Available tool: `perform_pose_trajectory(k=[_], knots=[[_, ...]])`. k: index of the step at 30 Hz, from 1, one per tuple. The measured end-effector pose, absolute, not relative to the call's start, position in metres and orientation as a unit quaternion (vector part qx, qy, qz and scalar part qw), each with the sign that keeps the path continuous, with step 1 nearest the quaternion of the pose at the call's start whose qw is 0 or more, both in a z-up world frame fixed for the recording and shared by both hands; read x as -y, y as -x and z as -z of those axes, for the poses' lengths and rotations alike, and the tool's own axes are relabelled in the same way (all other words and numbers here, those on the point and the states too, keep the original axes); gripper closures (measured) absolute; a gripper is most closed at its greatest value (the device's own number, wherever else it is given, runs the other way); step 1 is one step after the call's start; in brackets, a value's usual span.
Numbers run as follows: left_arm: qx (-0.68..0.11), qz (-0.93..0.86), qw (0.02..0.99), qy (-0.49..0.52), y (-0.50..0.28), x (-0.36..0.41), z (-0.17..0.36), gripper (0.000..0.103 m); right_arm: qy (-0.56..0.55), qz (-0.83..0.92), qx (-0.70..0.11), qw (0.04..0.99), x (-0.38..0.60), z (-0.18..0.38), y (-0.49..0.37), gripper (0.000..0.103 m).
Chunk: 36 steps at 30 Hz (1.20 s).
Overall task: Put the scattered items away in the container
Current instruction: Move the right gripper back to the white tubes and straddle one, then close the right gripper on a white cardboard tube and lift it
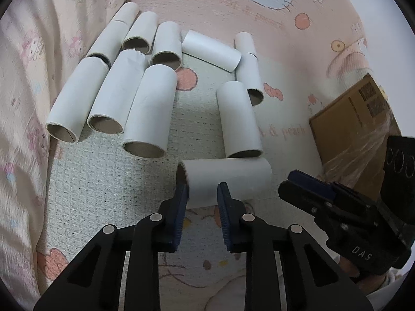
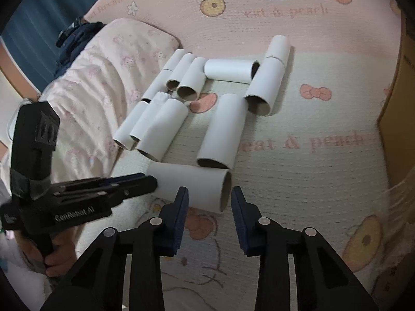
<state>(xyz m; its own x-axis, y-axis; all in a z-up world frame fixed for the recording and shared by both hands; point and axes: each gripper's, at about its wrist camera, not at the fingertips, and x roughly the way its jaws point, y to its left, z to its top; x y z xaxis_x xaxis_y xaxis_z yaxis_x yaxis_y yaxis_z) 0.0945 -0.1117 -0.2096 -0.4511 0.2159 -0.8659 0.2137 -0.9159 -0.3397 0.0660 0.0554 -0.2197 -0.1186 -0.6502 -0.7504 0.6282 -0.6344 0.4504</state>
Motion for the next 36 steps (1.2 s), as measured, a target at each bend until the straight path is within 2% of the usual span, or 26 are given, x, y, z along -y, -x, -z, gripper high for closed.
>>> perform_pose_trajectory(k=[8,23,28,34,35,36], knots=[[0.274,-0.797,0.017,0.538,-0.090,0.113,0.224,0.077,-0.522,0.742,0.024,0.420,-0.055,0.229,-0.060,0.073],[0.182,-0.820,0.096,0.533,-0.048,0.054,0.211,0.077,-0.499,0.788,-0.103,0.347,-0.088,0.215,-0.073,0.073],[0.181,-0.817,0.127,0.533,-0.021,0.039,0.214,0.077,-0.504,0.783,-0.083,0.355,-0.097,0.219,-0.072,0.073],[0.206,-0.812,0.125,0.532,-0.016,0.042,0.211,0.077,-0.468,0.807,-0.111,0.342,-0.097,0.209,-0.069,0.073],[0.218,-0.810,0.122,0.531,-0.018,0.046,0.211,0.076,-0.471,0.804,-0.115,0.344,-0.097,0.209,-0.068,0.071],[0.226,-0.807,0.118,0.532,-0.021,0.050,0.212,0.075,-0.477,0.799,-0.120,0.346,-0.097,0.210,-0.067,0.066]])
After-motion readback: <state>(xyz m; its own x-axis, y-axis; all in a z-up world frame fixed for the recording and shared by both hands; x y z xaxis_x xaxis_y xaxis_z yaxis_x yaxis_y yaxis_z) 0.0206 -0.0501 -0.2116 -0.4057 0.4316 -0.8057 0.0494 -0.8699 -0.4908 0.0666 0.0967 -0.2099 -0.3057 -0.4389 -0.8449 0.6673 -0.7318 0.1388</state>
